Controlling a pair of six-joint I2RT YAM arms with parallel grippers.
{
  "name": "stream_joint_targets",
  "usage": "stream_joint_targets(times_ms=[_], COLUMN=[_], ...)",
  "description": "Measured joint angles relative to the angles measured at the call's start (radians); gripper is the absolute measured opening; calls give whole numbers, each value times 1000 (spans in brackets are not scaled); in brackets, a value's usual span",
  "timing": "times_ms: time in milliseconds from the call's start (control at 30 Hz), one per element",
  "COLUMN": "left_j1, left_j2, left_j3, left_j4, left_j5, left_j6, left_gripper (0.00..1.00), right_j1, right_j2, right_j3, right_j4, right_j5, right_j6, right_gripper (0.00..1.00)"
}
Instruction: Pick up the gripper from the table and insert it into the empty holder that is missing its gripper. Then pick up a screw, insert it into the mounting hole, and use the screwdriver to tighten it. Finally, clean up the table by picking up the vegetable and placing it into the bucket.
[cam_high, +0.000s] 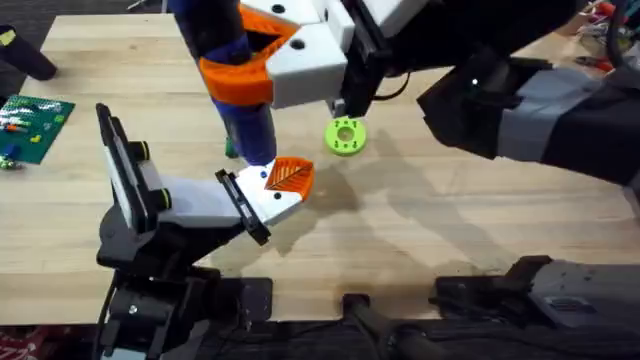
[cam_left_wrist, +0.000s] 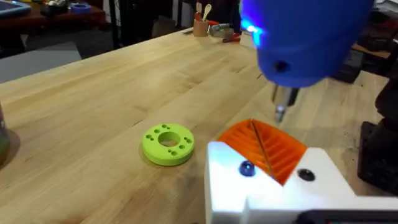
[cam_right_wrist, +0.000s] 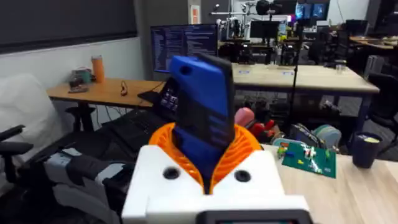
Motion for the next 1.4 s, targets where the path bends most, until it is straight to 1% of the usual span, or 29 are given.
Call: stream_joint_targets(times_ms=[433, 600, 1067, 1400], left_j1=[0, 0, 0, 0], left_j2=[0, 0, 0, 0], left_j3=[0, 0, 0, 0], left_j4=[0, 0, 0, 0], left_j5=[0, 0, 0, 0], left_j6=[0, 0, 0, 0], left_gripper=[12, 12, 12, 12], right_j1=[13, 13, 13, 13], right_j2=[17, 37, 37, 37], right_j3=[-7, -8, -9, -38], right_j4=[-3, -9, -10, -5], right_j5=[71, 79, 87, 90], right_j6=[0, 0, 0, 5], right_gripper=[40, 40, 40, 40])
